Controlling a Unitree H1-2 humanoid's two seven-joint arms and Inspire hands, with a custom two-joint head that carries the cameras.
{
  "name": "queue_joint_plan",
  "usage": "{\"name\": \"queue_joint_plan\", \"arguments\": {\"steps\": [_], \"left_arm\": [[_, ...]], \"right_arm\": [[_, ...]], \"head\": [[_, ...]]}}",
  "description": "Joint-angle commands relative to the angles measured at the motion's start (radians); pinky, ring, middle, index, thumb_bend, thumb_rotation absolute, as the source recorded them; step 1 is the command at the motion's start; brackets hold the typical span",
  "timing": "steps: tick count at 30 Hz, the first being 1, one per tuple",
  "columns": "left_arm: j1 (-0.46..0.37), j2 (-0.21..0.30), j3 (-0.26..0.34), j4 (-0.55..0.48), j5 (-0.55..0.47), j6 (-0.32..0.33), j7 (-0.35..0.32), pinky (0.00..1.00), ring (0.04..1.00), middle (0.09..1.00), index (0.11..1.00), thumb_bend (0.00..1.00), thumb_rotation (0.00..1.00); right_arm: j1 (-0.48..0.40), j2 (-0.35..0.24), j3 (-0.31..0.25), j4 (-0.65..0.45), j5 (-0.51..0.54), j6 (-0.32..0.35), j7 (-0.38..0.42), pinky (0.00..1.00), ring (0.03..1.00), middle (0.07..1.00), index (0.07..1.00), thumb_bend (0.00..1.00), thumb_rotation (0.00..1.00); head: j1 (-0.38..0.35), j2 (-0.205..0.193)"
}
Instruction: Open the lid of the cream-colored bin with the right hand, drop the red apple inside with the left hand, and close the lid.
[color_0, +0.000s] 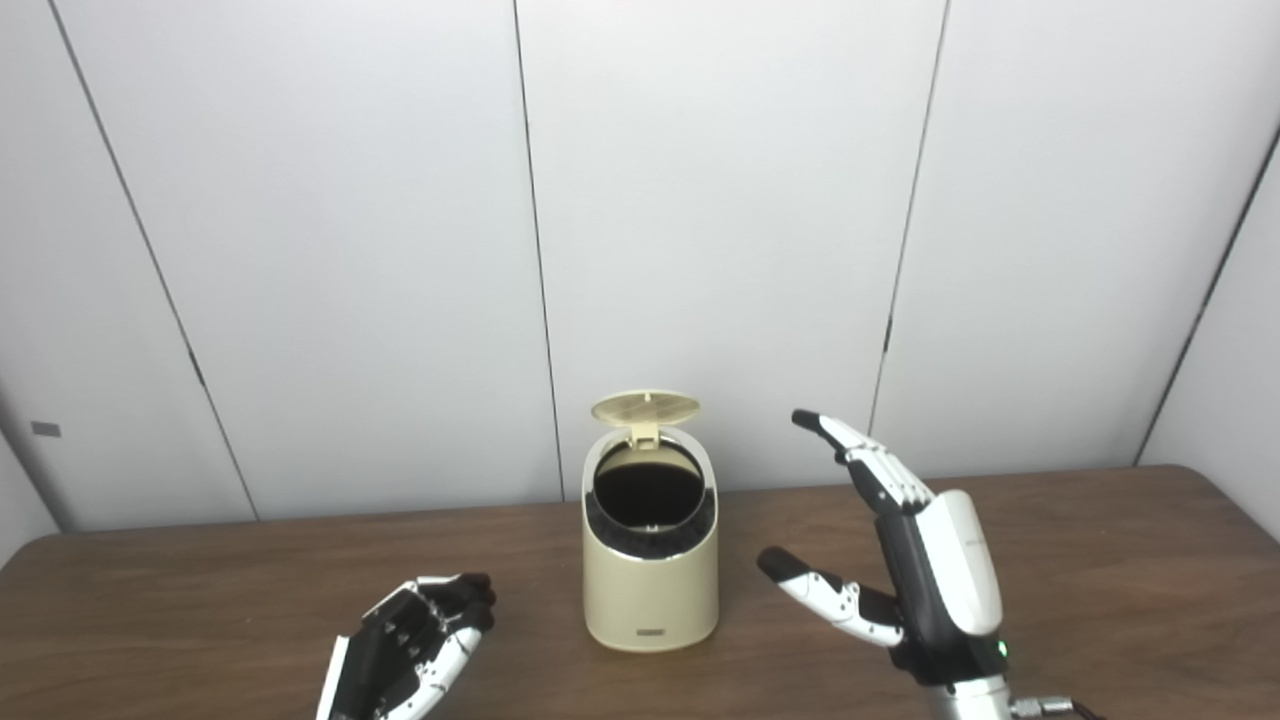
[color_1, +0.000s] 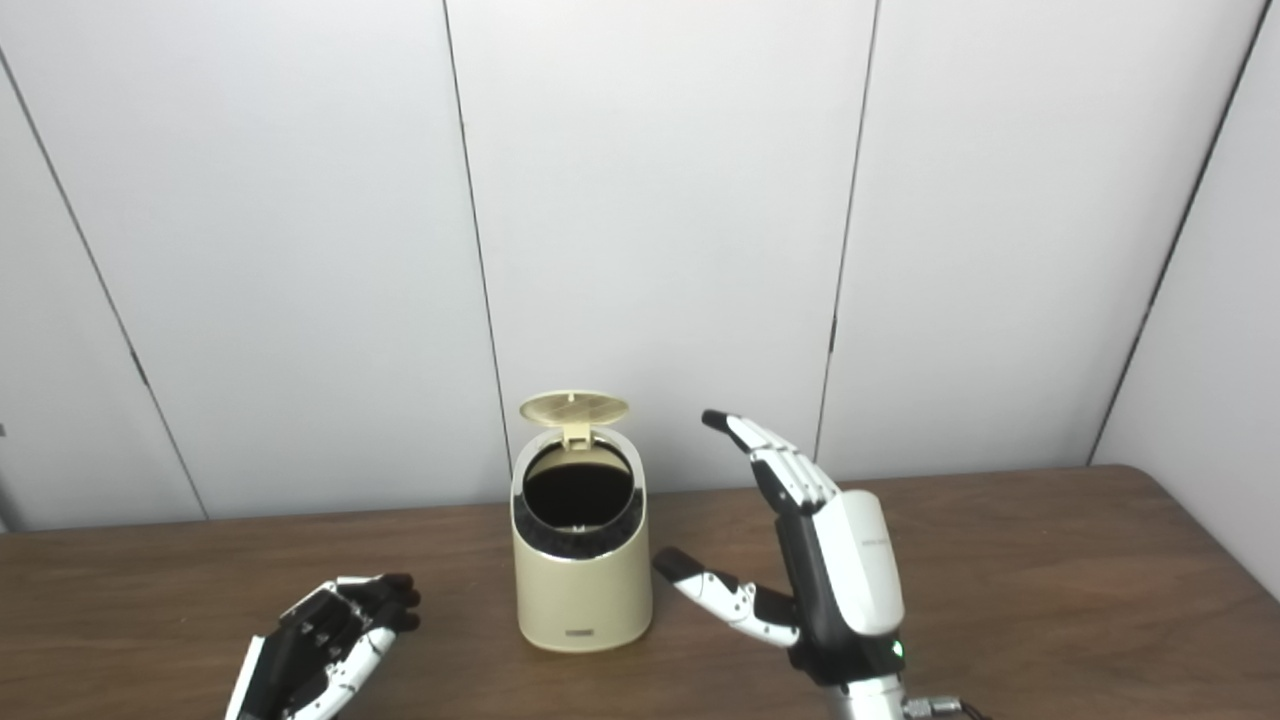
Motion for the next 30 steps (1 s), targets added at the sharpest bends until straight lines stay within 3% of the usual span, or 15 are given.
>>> {"name": "queue_joint_plan", "arguments": {"steps": [1,8,9,10,12,16,21,30], "left_arm": [[-0.025,-0.001,-0.004,0.014,0.043,-0.062,0.012,0.64,0.665,0.654,0.497,0.49,0.09],[-0.039,-0.015,-0.012,0.127,0.074,-0.105,0.021,0.67,0.685,0.672,0.497,0.49,0.08],[-0.042,-0.017,-0.012,0.139,0.075,-0.105,0.023,0.69,0.693,0.680,0.599,0.47,0.28],[-0.044,-0.017,-0.012,0.148,0.077,-0.104,0.024,0.70,0.699,0.684,0.641,0.46,0.37],[-0.047,-0.020,-0.015,0.161,0.081,-0.109,0.025,0.70,0.700,0.684,0.663,0.43,0.41],[-0.048,-0.025,-0.020,0.168,0.091,-0.110,0.027,0.69,0.687,0.674,0.664,0.37,0.38],[-0.051,-0.027,-0.025,0.171,0.086,-0.094,0.018,0.67,0.685,0.678,0.662,0.40,0.44],[-0.042,-0.034,-0.029,0.144,0.088,-0.065,0.016,0.67,0.687,0.672,0.645,0.42,0.46]], "right_arm": [[-0.057,-0.009,-0.010,-0.056,-0.005,0.024,0.042,0.73,0.837,0.860,0.856,0.57,0.86],[-0.154,-0.022,-0.005,-0.109,-0.065,0.126,0.192,0.76,0.861,0.874,0.869,0.67,0.92],[-0.169,-0.023,-0.002,-0.115,-0.079,0.142,0.214,0.77,0.870,0.879,0.874,0.68,0.93],[-0.181,-0.026,0.001,-0.118,-0.089,0.151,0.231,0.78,0.875,0.881,0.875,0.68,0.92],[-0.208,-0.034,0.007,-0.121,-0.107,0.169,0.271,0.80,0.887,0.885,0.875,0.68,0.91],[-0.272,-0.056,0.029,-0.117,-0.164,0.236,0.397,0.80,0.908,0.892,0.879,0.71,0.94],[-0.353,-0.069,0.065,-0.076,-0.241,0.357,0.589,0.81,0.906,0.893,0.872,0.77,0.92],[-0.421,-0.071,0.108,0.079,-0.263,0.424,0.673,0.79,0.892,0.894,0.868,0.83,0.91]], "head": [[-0.001,-0.001],[0.004,0.000],[0.004,0.000],[0.006,0.000],[0.008,0.001],[0.012,0.001],[0.014,-0.003],[0.018,-0.002]]}}
